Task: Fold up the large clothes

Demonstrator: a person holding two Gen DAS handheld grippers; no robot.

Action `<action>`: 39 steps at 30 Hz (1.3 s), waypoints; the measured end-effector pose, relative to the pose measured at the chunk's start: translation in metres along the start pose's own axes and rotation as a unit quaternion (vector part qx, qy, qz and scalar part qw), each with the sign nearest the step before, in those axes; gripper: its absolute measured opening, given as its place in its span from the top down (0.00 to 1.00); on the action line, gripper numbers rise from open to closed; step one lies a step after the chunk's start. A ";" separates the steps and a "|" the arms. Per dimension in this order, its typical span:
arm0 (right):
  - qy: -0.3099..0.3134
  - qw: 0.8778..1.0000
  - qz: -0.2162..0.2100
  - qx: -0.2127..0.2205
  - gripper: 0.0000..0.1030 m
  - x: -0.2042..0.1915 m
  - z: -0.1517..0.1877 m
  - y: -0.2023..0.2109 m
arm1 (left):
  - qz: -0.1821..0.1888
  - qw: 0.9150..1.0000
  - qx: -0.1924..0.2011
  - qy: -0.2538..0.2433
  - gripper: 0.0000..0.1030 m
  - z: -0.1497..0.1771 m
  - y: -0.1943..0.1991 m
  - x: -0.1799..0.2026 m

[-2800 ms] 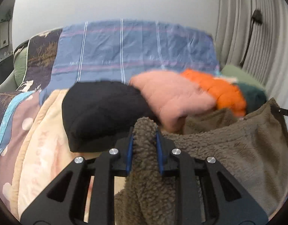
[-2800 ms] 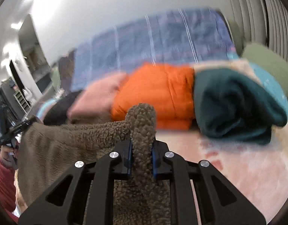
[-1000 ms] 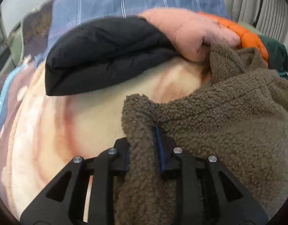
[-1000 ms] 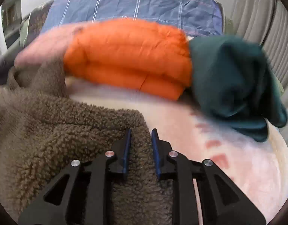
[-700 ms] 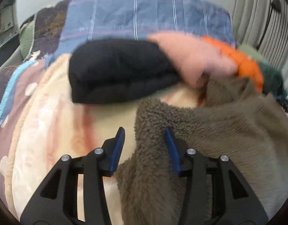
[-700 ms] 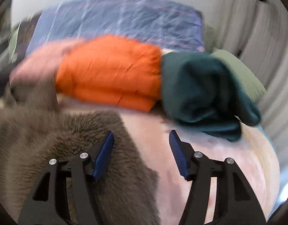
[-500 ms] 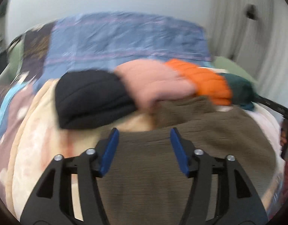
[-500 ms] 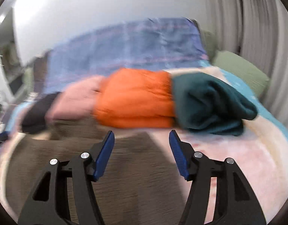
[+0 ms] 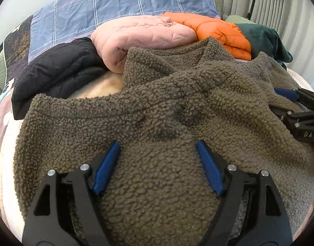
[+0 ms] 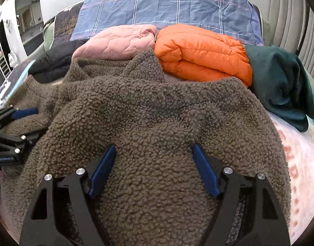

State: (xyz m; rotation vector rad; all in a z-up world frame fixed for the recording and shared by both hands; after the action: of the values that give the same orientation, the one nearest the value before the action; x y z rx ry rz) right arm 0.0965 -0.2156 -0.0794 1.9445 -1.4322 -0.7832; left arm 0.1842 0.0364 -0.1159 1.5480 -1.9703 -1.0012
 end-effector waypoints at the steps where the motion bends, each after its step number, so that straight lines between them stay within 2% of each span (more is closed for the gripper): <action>1: -0.011 1.000 -0.002 0.002 0.26 0.003 -0.002 0.005 | 0.004 1.000 0.001 0.002 0.23 0.001 0.000 -0.003; 3: -0.057 0.998 0.006 0.026 0.27 0.011 -0.009 0.028 | 0.014 1.000 0.005 0.007 0.23 0.004 0.002 -0.008; 4: -0.071 0.997 -0.004 0.041 0.27 0.012 -0.012 0.035 | 0.016 1.000 0.005 0.010 0.23 0.003 0.003 -0.006; 6: -0.088 0.990 -0.073 0.077 0.27 0.001 -0.021 0.055 | 0.016 1.000 0.004 0.010 0.23 0.002 0.003 -0.006; 8: -0.072 0.989 -0.100 0.082 0.27 -0.017 -0.028 0.057 | 0.010 1.000 0.005 0.007 0.23 0.003 0.004 -0.005; 10: -0.050 0.992 -0.088 0.073 0.27 -0.029 -0.030 0.045 | 0.010 1.000 0.008 0.008 0.23 0.003 0.005 -0.006; 11: -0.034 0.996 -0.063 0.052 0.27 -0.035 -0.029 0.026 | 0.013 1.000 0.010 0.010 0.23 0.004 0.005 -0.007; 13: -0.031 0.999 -0.007 -0.023 0.23 -0.026 -0.017 -0.034 | 0.023 0.999 0.012 0.021 0.23 0.004 0.006 -0.010; 14: -0.051 0.998 -0.010 -0.042 0.23 -0.018 -0.013 -0.056 | 0.032 0.999 0.014 0.032 0.23 0.004 0.007 -0.014; 18: -0.033 0.999 0.017 -0.037 0.21 -0.029 -0.025 -0.057 | 0.058 0.997 0.014 0.056 0.23 0.005 0.008 -0.025; 22: -0.041 0.999 0.007 -0.022 0.23 -0.031 -0.023 -0.041 | 0.060 0.997 0.015 0.052 0.23 0.007 0.011 -0.025; 25: -0.073 0.997 0.016 0.007 0.25 -0.038 -0.006 0.003 | 0.042 0.998 0.020 0.042 0.23 0.010 0.017 -0.021; 27: -0.093 0.995 -0.011 0.042 0.25 -0.054 0.008 0.045 | 0.032 0.998 0.032 0.039 0.22 0.016 0.024 -0.019; 28: -0.072 0.995 -0.035 0.055 0.25 -0.068 0.012 0.061 | 0.032 0.998 0.035 0.039 0.22 0.017 0.025 -0.020; 29: -0.026 0.997 -0.038 0.066 0.25 -0.088 0.023 0.076 | 0.033 0.998 0.037 0.042 0.22 0.017 0.026 -0.020; 31: -0.001 0.998 -0.004 0.056 0.25 -0.099 0.044 0.074 | 0.037 0.998 0.033 0.045 0.21 0.016 0.024 -0.022; 32: -0.010 1.000 -0.005 0.008 0.21 -0.098 0.061 0.051 | 0.039 0.998 0.033 0.047 0.21 0.016 0.023 -0.023; 33: -0.002 1.000 -0.001 -0.018 0.17 -0.095 0.073 0.027 | 0.045 0.997 0.033 0.050 0.20 0.015 0.023 -0.024; 34: 0.042 0.999 0.018 0.009 0.16 -0.100 0.081 0.019 | 0.048 0.997 0.033 0.053 0.20 0.015 0.022 -0.025; 35: 0.059 0.998 0.029 0.020 0.16 -0.104 0.081 0.020 | 0.047 0.997 0.033 0.054 0.20 0.016 0.022 -0.025; 37: 0.026 1.000 0.014 0.008 0.21 -0.099 0.073 0.027 | 0.048 0.997 0.035 0.056 0.20 0.016 0.023 -0.026; 39: -0.001 1.000 0.005 0.008 0.40 -0.096 0.071 0.045 | 0.052 0.996 0.038 0.061 0.20 0.017 0.024 -0.028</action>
State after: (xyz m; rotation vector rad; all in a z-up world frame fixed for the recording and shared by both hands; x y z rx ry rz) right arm -0.0080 -0.1426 -0.0806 1.9479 -1.4537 -0.7715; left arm 0.1645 0.0702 -0.1062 1.4925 -2.0022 -0.7808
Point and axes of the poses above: each gripper's, at about its wrist camera, not at the fingertips, and y roughly against the way its jaws point, x to its right, z to its underside, the point moved 1 cm from there along -y, roughly the way its jaws point, and after that the axes turned 7 degrees about -z, right-handed, at the moved point
